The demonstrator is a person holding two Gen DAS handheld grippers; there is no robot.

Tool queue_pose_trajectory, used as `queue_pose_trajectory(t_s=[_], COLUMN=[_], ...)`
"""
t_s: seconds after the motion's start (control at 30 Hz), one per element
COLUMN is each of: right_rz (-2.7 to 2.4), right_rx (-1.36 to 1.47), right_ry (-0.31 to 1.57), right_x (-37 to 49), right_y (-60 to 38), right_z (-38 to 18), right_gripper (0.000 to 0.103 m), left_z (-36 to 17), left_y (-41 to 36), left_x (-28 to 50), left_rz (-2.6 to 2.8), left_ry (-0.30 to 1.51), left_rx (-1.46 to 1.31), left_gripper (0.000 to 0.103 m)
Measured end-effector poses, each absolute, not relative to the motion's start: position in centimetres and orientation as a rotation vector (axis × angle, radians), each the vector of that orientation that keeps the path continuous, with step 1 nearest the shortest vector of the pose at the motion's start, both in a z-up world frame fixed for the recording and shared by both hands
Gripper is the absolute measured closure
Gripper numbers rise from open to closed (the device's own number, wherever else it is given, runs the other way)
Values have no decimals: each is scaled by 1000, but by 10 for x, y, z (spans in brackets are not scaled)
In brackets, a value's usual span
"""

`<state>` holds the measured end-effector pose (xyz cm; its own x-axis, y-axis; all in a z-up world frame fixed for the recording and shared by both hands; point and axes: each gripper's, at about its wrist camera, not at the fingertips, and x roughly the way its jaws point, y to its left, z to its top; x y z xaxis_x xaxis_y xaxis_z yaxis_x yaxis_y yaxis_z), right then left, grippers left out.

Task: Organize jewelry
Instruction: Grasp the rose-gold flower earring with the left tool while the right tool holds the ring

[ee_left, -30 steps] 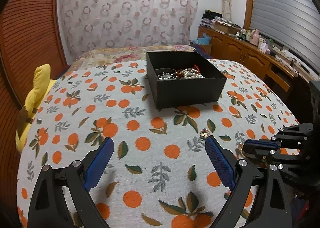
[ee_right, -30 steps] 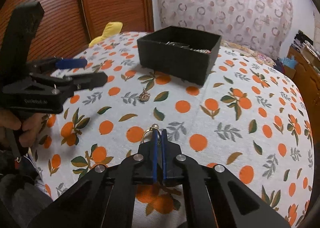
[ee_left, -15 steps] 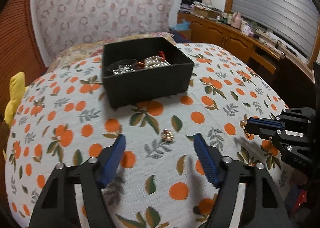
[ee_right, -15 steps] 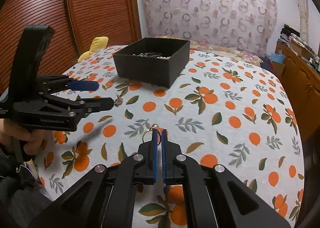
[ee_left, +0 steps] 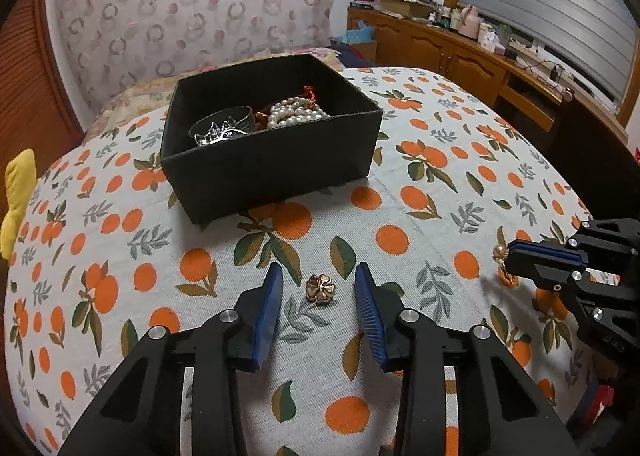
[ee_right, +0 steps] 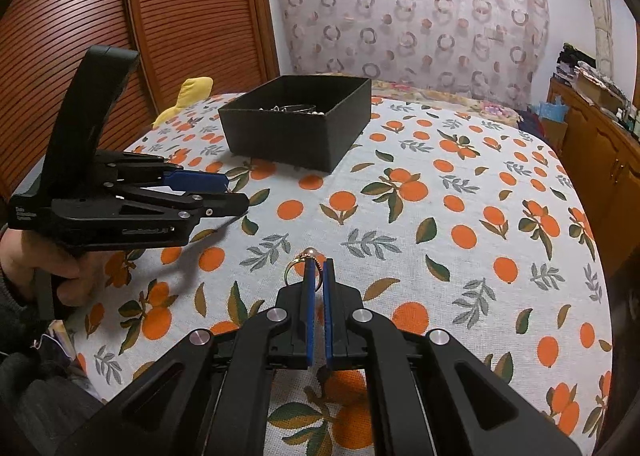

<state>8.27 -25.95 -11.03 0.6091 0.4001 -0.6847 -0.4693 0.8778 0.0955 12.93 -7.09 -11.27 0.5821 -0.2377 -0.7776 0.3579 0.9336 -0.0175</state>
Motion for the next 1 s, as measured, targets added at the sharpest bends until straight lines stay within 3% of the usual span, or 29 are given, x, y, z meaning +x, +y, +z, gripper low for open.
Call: queue_pose_trajectory(t_s=[0.07,0.13,1.0], right_rz=[503,503,474], right_rx=[-96,-96,-32], right_ry=[767,766,692], right_x=[83,83,86], right_y=[-259,-259,-277], right_z=[-110,-110,-81], right_gripper=[99,99,99], left_z=[-113,-113,-63], left_y=[-71,-72,-58], left_x=[129,130,107], left_rz=[-348,-352,-366], left_ry=[882,879,730], left_rx=[147,148,73], left_gripper=[76,89,89])
